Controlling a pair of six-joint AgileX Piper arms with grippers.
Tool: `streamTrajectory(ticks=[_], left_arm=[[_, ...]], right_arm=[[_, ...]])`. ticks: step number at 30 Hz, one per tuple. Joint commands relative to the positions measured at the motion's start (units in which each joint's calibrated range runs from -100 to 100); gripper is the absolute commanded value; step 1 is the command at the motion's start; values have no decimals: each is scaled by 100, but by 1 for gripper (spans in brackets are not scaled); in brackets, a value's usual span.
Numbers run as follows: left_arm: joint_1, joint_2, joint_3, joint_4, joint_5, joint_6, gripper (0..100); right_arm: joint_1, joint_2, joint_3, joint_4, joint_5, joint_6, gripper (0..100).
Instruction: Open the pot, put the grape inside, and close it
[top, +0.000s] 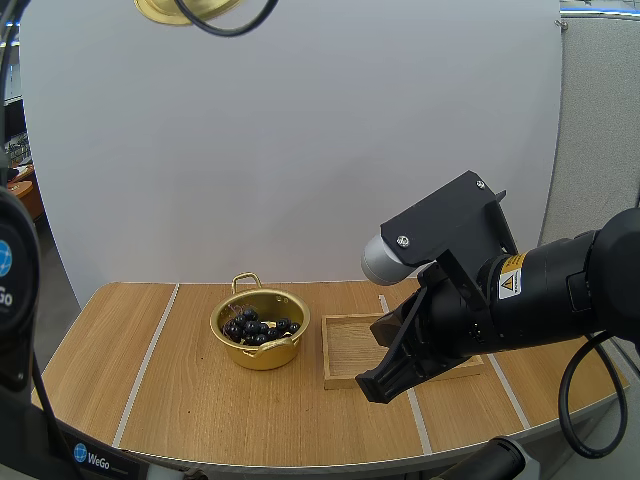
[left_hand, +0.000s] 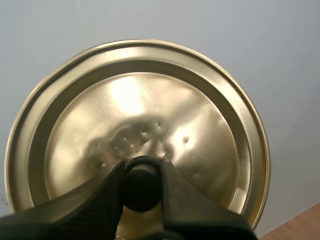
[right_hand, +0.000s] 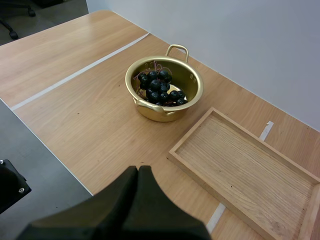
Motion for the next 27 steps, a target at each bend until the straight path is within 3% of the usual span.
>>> streamTrajectory(ticks=[1,5,15,22,27], left_arm=[[-5,115,1112,-189,0,220,0],[-5,115,1768,-224,0,249,0],[-5,115,4280,-1112,0,699,0],[-5,115,5374,-1154,0,886,0],[-5,115,6154,-1183,-714,1035,0]], right_arm=[[-17,-49,6,51,0,-38,0],[-17,-49,6,28,0,-38,0],[-153,-49,6,-201,-270,-29,0],[-195,-49,6,-179,-680,-19,0],[-195,-49,6,-179,-700,-19,0]])
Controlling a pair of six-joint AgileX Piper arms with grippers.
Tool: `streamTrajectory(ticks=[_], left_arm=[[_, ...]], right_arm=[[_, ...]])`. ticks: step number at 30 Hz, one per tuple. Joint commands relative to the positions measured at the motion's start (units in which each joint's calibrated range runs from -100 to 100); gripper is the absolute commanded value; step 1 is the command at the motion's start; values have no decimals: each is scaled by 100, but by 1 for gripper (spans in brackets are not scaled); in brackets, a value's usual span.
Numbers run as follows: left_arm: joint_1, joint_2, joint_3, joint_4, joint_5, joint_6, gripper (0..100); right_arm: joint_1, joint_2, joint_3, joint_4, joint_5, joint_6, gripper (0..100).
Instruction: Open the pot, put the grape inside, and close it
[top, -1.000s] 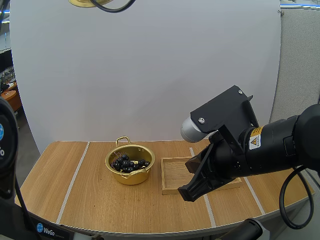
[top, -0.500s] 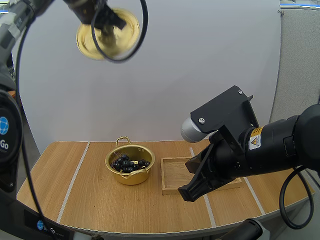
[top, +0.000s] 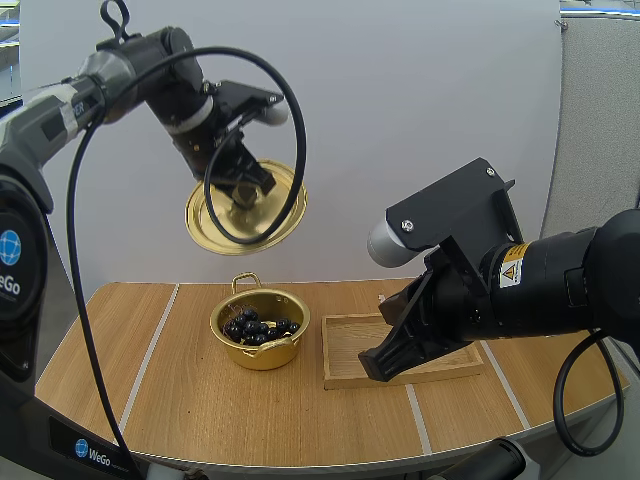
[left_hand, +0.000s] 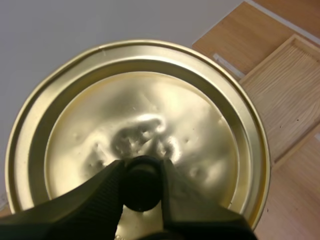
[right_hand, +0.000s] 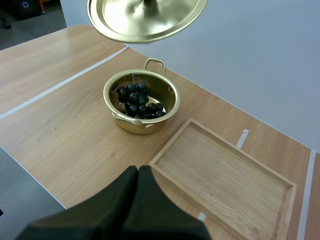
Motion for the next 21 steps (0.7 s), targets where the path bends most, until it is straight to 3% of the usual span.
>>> streamTrajectory(ticks=[1,6,21], left_arm=[[-5,-45,938,-217,-870,269,0],[-5,11,1516,-356,-1419,531,0],[-5,1498,1552,-344,-1352,531,0]], right_arm=[[-21,-37,6,-16,-177,-19,0],[-21,-37,6,-16,-177,-19,0],[-21,-37,6,59,-108,-19,0]])
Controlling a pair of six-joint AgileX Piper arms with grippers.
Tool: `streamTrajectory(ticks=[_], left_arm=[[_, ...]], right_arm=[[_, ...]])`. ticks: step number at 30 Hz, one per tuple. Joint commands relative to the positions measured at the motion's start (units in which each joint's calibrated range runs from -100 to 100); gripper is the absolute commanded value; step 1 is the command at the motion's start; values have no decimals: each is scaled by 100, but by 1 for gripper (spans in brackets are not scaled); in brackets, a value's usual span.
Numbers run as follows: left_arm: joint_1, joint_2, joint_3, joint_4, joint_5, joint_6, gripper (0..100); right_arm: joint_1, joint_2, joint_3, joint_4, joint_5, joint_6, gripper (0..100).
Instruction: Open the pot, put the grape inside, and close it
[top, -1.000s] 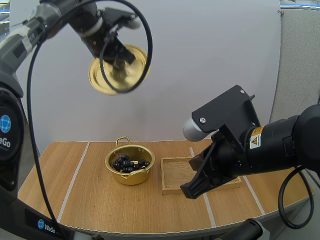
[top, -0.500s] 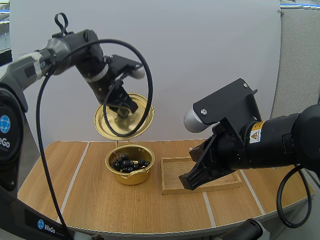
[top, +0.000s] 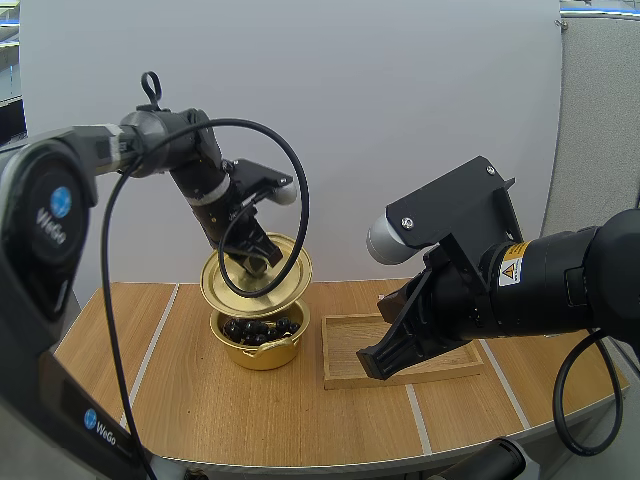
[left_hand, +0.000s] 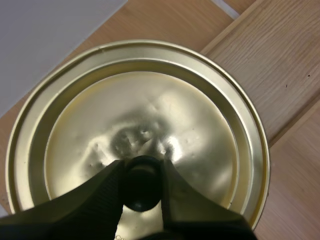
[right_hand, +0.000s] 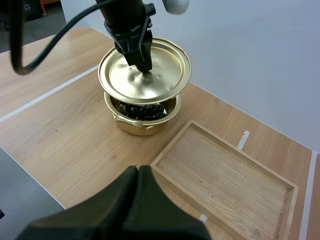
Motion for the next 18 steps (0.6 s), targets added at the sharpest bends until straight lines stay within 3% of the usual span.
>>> streamTrajectory(ticks=[1,18], left_arm=[[-5,556,21,-76,-215,23,0],[-5,1392,-4,-17,-795,23,0]], right_arm=[[-21,-37,6,47,-39,-19,0],[-21,-37,6,47,33,-19,0]])
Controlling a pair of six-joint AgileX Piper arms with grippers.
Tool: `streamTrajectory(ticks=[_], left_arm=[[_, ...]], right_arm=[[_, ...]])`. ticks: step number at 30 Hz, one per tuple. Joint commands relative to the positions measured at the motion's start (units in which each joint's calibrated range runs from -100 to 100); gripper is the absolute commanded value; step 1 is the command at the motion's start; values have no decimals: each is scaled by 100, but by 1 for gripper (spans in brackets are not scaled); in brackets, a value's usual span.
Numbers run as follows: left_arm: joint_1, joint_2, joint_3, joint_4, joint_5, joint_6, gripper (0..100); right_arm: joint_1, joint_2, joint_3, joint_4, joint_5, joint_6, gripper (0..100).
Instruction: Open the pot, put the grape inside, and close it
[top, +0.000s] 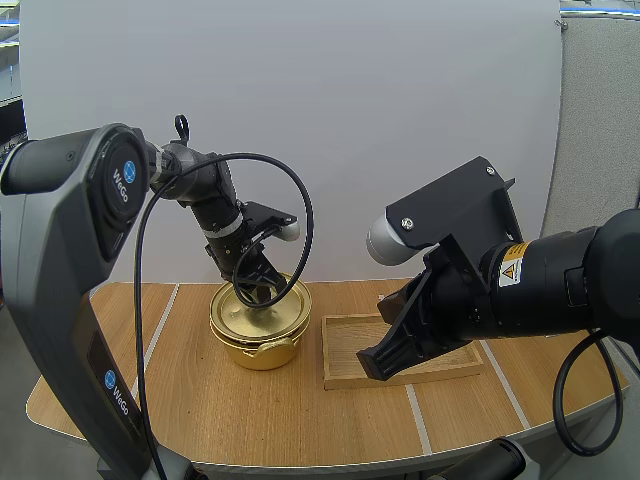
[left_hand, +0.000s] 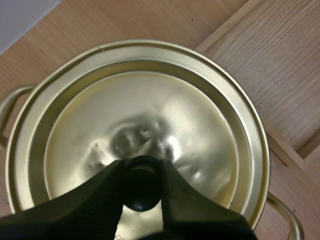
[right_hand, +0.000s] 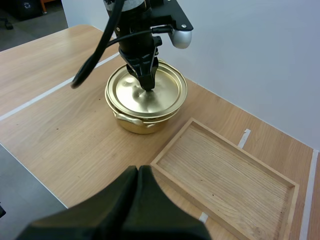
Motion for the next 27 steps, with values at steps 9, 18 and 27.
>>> streamTrajectory(ticks=[9,18,27], left_arm=[[-5,297,-17,21,-91,23,0],[-5,296,-17,21,155,23,0],[-5,296,-17,21,277,23,34]], right_arm=[[-21,-37,6,37,-2,-19,0],[-21,-37,6,37,-2,-19,0],[-21,-37,6,37,-2,-19,0]])
